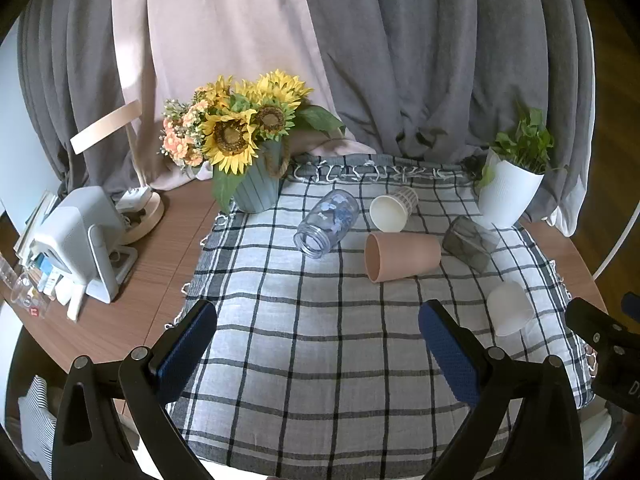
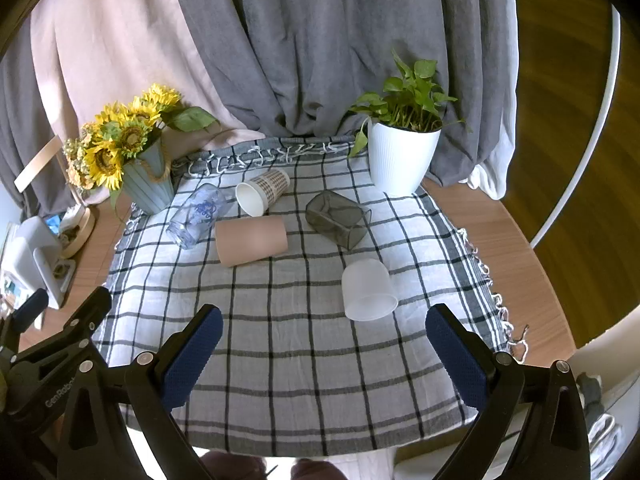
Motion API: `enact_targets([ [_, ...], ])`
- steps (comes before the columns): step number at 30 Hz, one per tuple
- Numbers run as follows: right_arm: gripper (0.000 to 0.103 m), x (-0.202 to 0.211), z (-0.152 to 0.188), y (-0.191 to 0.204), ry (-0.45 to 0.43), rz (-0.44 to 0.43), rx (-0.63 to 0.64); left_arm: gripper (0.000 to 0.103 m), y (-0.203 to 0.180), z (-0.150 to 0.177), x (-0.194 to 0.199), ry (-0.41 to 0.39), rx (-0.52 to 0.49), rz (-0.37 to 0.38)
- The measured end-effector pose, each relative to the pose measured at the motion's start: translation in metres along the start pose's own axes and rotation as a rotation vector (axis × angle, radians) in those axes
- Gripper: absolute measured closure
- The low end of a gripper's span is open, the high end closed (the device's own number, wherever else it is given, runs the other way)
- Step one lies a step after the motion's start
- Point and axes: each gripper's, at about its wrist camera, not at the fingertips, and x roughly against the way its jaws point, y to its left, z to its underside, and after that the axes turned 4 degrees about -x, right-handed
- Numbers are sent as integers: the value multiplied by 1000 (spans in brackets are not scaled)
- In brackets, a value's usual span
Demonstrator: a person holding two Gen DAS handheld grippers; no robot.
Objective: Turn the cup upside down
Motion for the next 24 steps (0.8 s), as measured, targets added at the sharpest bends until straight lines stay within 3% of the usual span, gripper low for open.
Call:
enact_targets([
  [24,1,0,0,2,-3,-5,3,0,0,0,0,2,-1,-7],
])
